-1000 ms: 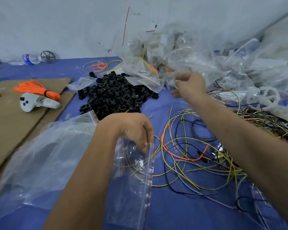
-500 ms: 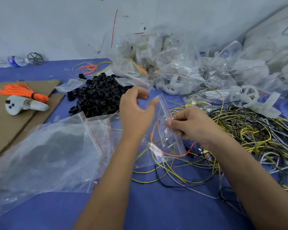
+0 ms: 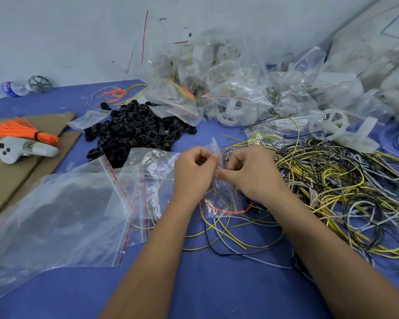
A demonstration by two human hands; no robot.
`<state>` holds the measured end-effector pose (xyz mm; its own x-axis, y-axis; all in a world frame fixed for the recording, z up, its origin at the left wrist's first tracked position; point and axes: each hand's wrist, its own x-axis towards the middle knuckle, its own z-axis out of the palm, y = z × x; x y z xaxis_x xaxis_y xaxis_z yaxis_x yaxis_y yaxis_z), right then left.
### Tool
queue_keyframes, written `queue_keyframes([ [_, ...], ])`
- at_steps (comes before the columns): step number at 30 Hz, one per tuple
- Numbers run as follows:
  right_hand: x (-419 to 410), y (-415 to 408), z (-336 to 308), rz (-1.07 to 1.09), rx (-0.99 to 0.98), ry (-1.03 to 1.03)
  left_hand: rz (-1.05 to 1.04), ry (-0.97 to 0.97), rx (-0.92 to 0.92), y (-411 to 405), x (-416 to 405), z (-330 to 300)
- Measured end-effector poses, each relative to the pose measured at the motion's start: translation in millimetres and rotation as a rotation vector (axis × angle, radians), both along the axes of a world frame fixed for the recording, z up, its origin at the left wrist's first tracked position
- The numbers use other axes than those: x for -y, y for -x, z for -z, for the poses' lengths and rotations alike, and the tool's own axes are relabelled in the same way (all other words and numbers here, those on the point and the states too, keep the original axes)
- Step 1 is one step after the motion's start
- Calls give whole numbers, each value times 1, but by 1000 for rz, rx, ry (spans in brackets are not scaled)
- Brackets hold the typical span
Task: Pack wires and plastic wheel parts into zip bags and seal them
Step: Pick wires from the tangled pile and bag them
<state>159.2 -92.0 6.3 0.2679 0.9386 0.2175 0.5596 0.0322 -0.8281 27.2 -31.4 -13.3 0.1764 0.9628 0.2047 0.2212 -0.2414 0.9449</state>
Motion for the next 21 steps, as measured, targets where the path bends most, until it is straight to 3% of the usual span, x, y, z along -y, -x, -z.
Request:
queue_keyframes([
  [5, -3, -3, 3, 34, -178, -22, -6, 121, 162, 3, -6, 4],
  [6, -3, -6, 4, 81, -143, -25, -21, 138, 209, 3, -7, 4],
  [9, -2, -16, 3, 251, 213, -39, -105, 128, 359, 9, -10, -1],
  [12, 0, -18, 1, 273, 327, 30, -175, 70, 428, 12, -12, -2],
  [14, -1, -13, 0, 233, 276, 35, -208, 90, 405, 11, -13, -1],
  [18, -23, 3, -20, 276, -214, -247, -256, 90, 270, 10, -14, 1],
  [19, -37, 4, -24, 280, -235, -267, -271, 65, 237, 9, -13, 0],
  [21, -70, 5, -28, 163, -20, -184, -298, -4, 158, 8, -11, -2],
])
